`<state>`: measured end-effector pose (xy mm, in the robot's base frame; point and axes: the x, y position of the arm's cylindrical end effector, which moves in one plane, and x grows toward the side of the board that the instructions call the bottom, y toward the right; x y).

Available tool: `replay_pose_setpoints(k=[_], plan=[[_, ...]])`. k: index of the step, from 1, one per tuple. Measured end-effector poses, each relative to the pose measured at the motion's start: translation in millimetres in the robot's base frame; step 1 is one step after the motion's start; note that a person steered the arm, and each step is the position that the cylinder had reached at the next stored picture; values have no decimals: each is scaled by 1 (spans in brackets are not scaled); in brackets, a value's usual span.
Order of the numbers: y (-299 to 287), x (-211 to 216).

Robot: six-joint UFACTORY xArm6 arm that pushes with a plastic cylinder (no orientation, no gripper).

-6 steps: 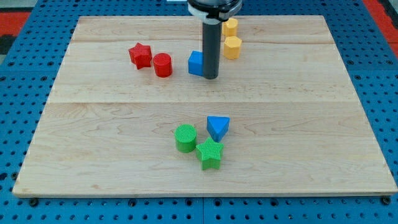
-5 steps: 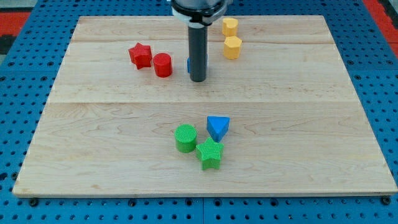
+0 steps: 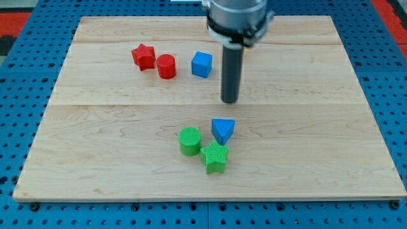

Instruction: Slide the blue triangle to the center

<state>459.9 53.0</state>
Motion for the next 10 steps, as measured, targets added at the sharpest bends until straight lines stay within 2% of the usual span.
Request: replay_pose_setpoints(k=[1,2,3,6,9,10], plan=[[11,88],[4,125],[-20,119],[-27,26],[26,-70],[41,-56]])
